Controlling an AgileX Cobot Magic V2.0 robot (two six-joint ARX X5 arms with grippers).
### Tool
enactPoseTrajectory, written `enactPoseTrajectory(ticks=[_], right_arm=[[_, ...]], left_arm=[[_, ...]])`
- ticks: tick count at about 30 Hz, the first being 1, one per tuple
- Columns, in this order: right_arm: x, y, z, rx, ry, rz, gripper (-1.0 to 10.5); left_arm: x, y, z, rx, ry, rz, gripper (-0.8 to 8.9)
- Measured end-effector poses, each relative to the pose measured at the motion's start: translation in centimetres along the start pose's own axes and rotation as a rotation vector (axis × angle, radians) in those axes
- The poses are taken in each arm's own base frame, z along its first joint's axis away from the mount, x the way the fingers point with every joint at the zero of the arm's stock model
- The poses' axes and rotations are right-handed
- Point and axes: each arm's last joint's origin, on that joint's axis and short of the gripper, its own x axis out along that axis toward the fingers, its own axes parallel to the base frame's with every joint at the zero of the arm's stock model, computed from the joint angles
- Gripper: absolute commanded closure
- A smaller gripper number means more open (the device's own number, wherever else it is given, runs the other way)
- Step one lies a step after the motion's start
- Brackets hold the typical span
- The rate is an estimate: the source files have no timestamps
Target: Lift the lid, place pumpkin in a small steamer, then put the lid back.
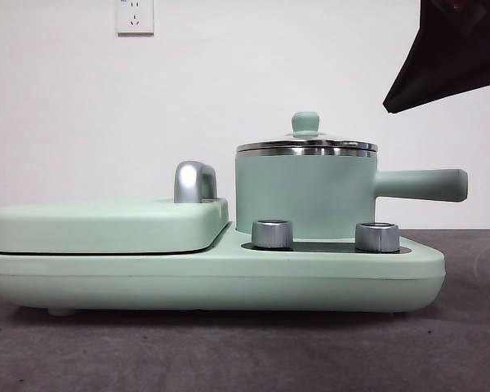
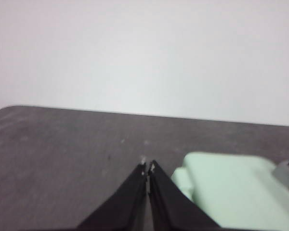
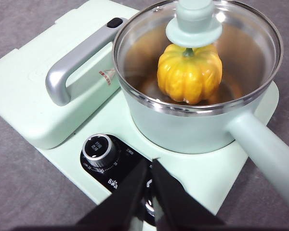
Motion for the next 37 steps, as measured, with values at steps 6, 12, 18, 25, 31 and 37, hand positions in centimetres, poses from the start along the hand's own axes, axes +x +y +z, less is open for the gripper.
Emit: enactPoseTrajectory(ticks=[6, 12, 18, 25, 31, 37], right_arm=[[0.0, 0.0, 0.0, 0.0, 0.0, 0.0, 9.3], [0.0, 0.0, 0.0, 0.0, 0.0, 0.0, 9.3], [0.0, 0.0, 0.0, 0.0, -0.001, 0.0, 9.3], [0.0, 0.0, 0.1, -0.001, -0.006, 0.0, 9.3], [0.0, 0.0, 0.1, -0.001, -0.008, 0.0, 9.3], [0.0, 0.0, 0.2, -0.002, -0.016, -0.013, 9.3]], left_arm=[[0.0, 0.7, -3.5, 0.007, 0.034, 0.038, 8.06], [0.1, 1.0, -5.3, 0.007, 0.059, 0.048, 8.07], [0.1, 1.0, -5.3, 0.006, 0.064, 0.048, 8.06], [0.1, 1.0, -5.3, 0.006, 0.064, 0.048, 8.07], [0.1, 1.0, -5.3, 0.006, 0.064, 0.048, 8.06], [0.1, 1.0, -5.3, 0.006, 0.064, 0.048, 8.06]])
